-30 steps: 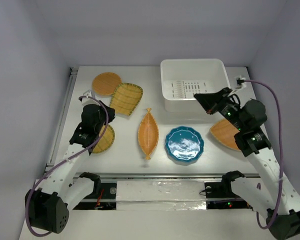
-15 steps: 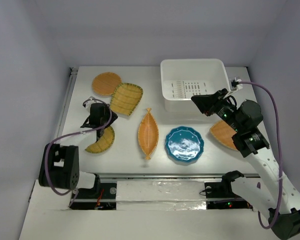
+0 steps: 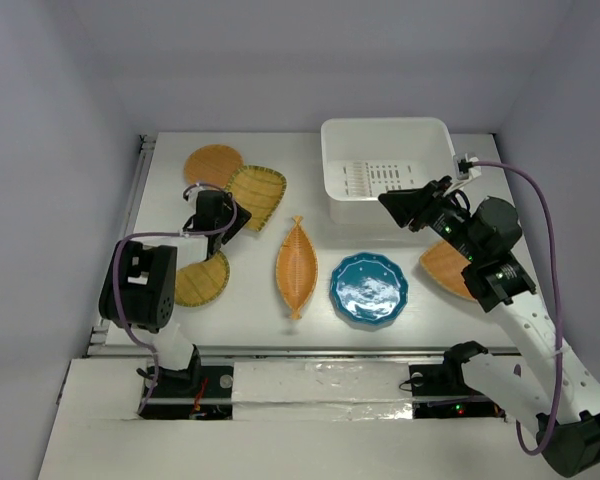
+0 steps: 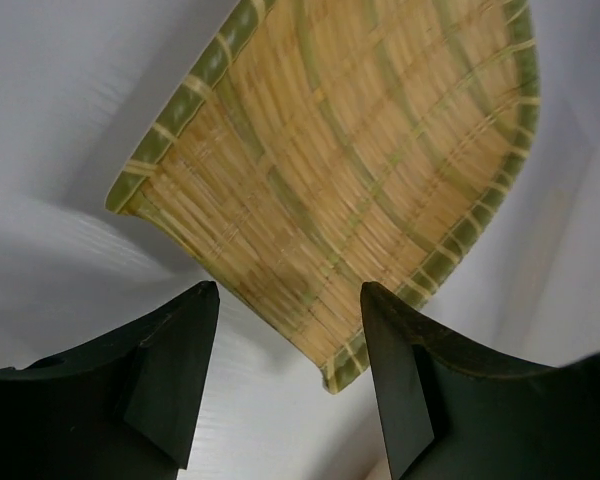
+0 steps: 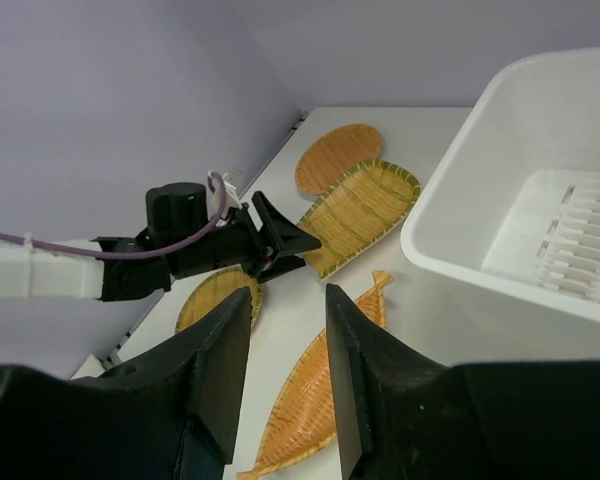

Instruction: Place the plates into the plastic bin on the countertop

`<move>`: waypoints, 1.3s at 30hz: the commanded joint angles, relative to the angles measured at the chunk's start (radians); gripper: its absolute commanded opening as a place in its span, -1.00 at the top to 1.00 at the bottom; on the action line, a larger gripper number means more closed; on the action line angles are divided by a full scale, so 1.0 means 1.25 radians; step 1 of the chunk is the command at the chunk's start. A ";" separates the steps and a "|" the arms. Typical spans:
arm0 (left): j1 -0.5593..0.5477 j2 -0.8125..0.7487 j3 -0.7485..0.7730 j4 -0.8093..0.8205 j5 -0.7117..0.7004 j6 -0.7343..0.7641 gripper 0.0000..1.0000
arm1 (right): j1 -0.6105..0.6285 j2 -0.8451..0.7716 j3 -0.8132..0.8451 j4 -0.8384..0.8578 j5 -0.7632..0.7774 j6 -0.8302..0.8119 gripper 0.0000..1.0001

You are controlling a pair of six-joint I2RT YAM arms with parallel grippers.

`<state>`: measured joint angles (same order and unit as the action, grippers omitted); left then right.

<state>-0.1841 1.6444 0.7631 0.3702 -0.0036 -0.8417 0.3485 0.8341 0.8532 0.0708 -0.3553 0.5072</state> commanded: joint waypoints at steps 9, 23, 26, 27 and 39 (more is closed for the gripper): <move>-0.006 0.001 -0.006 0.019 -0.027 -0.052 -0.11 | 0.007 -0.001 0.008 0.034 -0.002 -0.013 0.17; -0.023 0.071 0.033 0.071 -0.044 -0.141 0.14 | 0.007 -0.011 0.005 0.023 0.003 -0.017 0.17; -0.023 0.058 0.004 0.117 -0.051 -0.154 0.45 | 0.007 -0.010 0.006 0.022 0.006 -0.018 0.17; -0.023 0.054 -0.016 0.131 -0.052 -0.157 0.62 | 0.007 -0.010 0.007 0.021 0.006 -0.018 0.17; -0.023 -0.087 -0.190 0.284 -0.132 -0.168 1.00 | 0.007 -0.007 0.007 0.024 -0.014 -0.013 0.19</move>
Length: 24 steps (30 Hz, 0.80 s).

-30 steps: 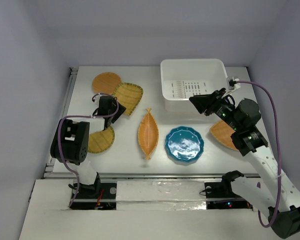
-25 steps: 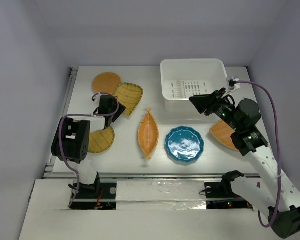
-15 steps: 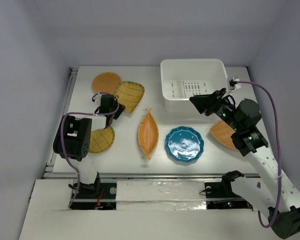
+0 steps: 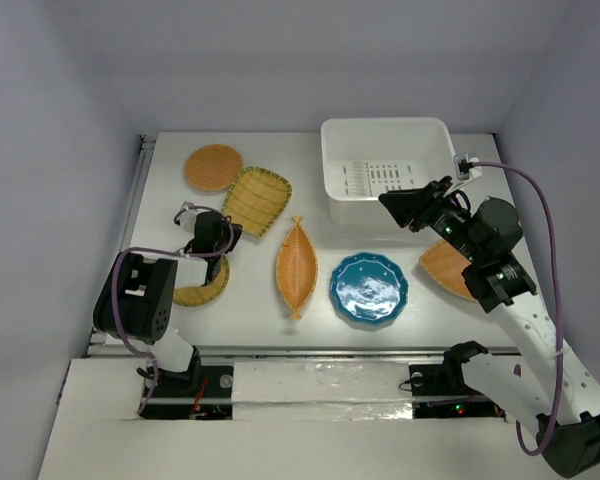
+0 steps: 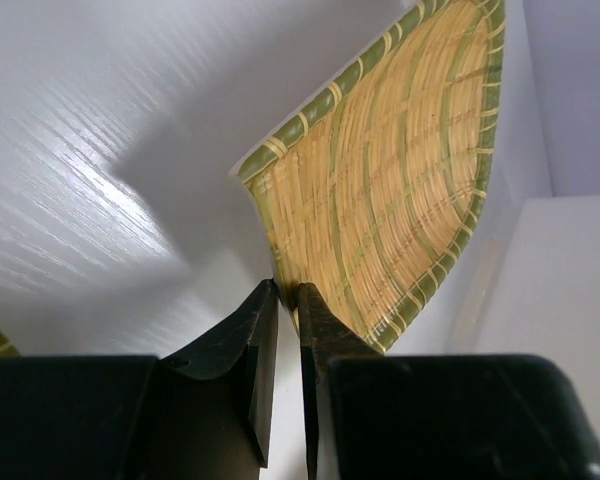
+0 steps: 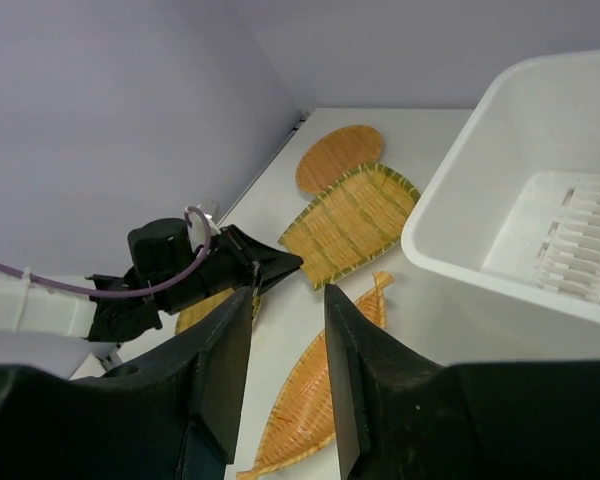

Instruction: Place the plates into the plastic bin on the countertop

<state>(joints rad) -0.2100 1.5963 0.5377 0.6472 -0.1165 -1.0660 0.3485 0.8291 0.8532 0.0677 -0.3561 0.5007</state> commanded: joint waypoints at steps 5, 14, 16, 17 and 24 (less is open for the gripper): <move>-0.003 -0.068 -0.039 0.088 -0.010 0.018 1.00 | 0.007 0.004 0.007 0.033 -0.018 -0.004 0.20; 0.005 -0.065 -0.058 0.123 0.027 0.010 1.00 | 0.063 0.050 -0.001 0.055 -0.006 0.007 0.00; 0.012 -0.046 -0.050 0.118 0.039 -0.004 1.00 | 0.071 0.053 -0.004 0.055 0.003 0.007 -0.01; 0.012 -0.035 -0.046 0.119 0.048 -0.010 1.00 | 0.071 0.051 -0.006 0.054 0.006 0.007 -0.01; 0.012 -0.011 0.015 0.028 0.049 -0.016 0.44 | 0.071 0.034 -0.021 0.055 0.032 0.009 -0.01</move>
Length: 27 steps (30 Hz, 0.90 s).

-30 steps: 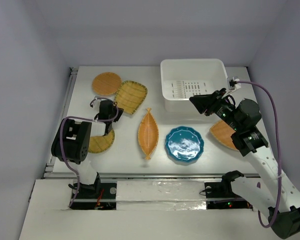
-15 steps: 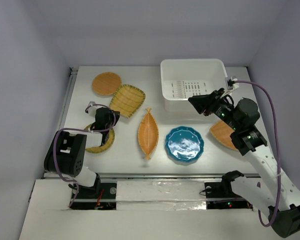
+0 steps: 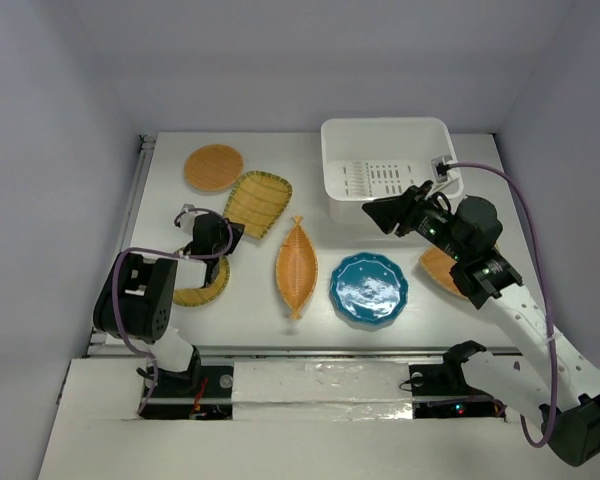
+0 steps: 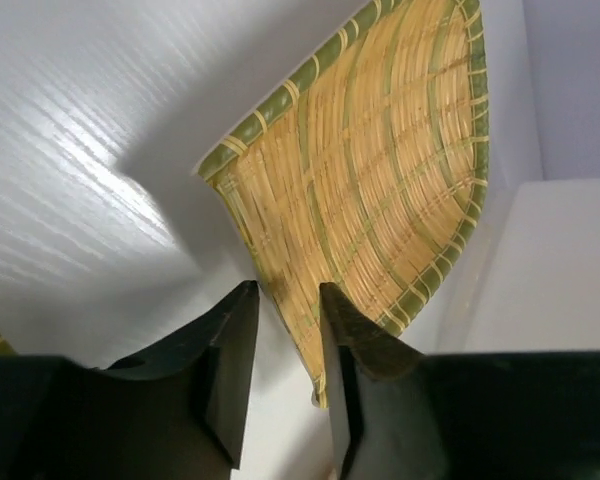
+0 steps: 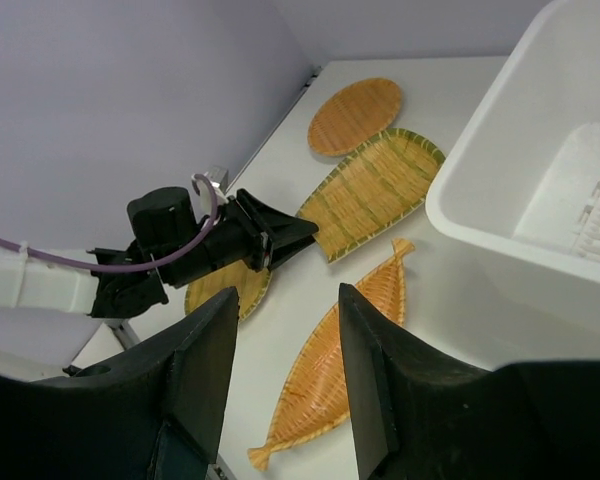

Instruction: Place the plates into the plastic bin on the countertop

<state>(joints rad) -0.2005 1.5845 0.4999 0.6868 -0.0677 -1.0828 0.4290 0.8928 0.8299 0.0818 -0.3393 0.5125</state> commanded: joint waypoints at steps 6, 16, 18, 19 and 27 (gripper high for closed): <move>-0.004 0.030 0.061 -0.014 0.031 -0.028 0.28 | 0.007 -0.020 -0.006 0.056 0.024 0.007 -0.01; -0.029 0.127 0.036 0.109 -0.006 -0.100 0.29 | 0.007 -0.027 -0.006 0.051 0.030 -0.003 0.00; -0.029 0.126 0.042 0.123 -0.013 -0.096 0.29 | 0.007 -0.025 -0.007 0.054 0.027 -0.005 0.00; -0.029 0.131 0.044 0.127 -0.012 -0.095 0.29 | 0.007 -0.023 -0.007 0.055 0.027 -0.006 0.00; -0.029 0.158 0.015 0.242 -0.019 -0.093 1.00 | 0.007 -0.018 -0.002 0.057 0.030 -0.011 0.00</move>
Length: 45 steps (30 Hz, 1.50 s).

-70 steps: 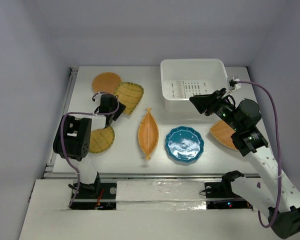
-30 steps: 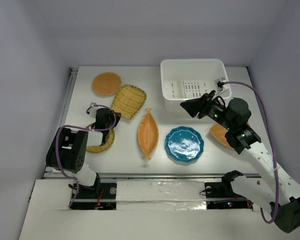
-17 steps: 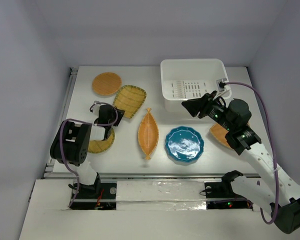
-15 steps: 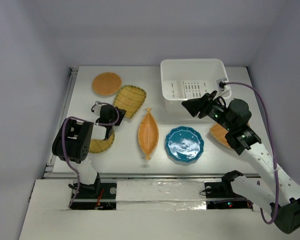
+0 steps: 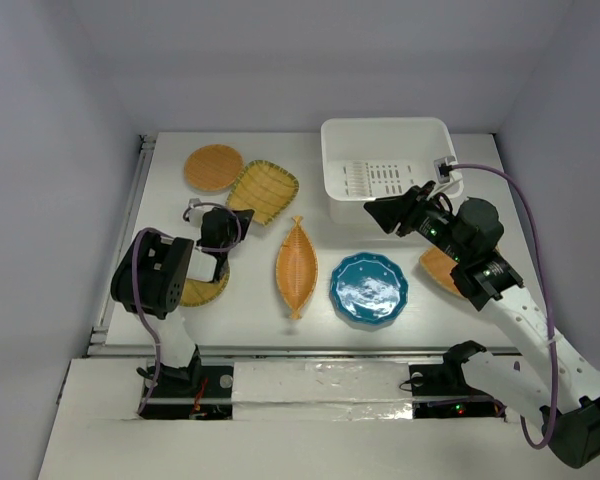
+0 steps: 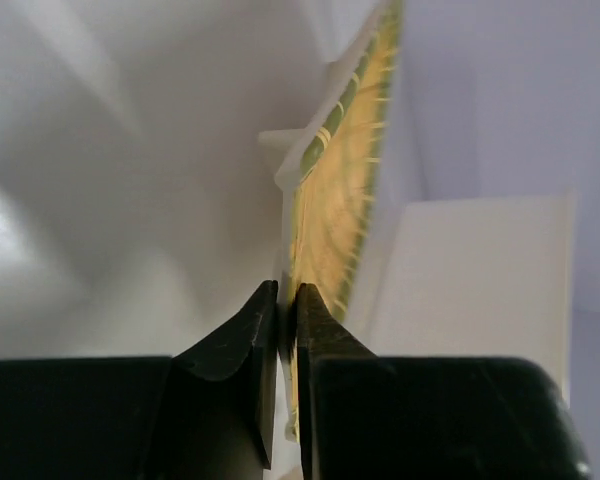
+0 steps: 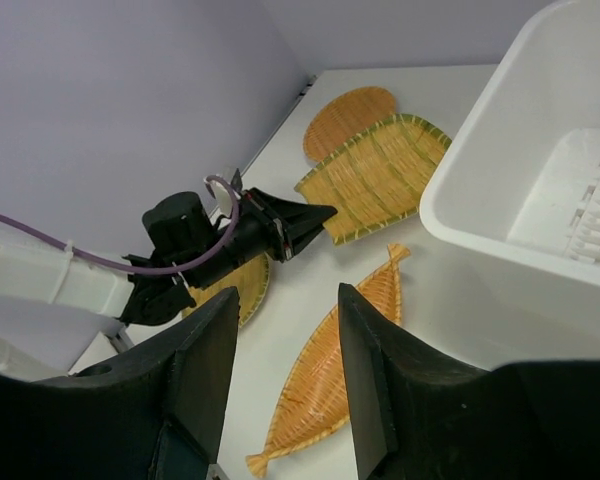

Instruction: Place the plates into the plastic bin on the countertop

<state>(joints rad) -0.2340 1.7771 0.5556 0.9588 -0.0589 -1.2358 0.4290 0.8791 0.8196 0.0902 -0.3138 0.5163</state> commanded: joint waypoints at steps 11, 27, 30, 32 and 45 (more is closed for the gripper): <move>0.023 -0.183 -0.226 0.242 0.014 0.047 1.00 | 0.007 -0.005 0.003 0.040 -0.013 -0.019 0.38; 0.055 -0.780 -0.144 -0.153 0.016 0.262 1.00 | 0.014 0.086 0.020 0.103 -0.063 0.018 0.09; 0.055 -0.803 -0.127 -0.162 0.124 0.246 1.00 | 0.023 0.118 0.040 0.114 -0.062 0.018 -0.44; 0.055 -0.802 -0.124 -0.130 0.215 0.202 1.00 | 0.023 0.135 0.047 0.119 -0.062 0.019 -0.70; 0.020 -0.750 -0.100 0.141 0.487 0.054 1.00 | 0.023 0.221 0.103 0.123 0.020 0.034 -0.85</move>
<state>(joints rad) -0.1909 0.8444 0.3553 0.8780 0.4332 -1.1034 0.4469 1.1717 0.8795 0.2016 -0.3435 0.5659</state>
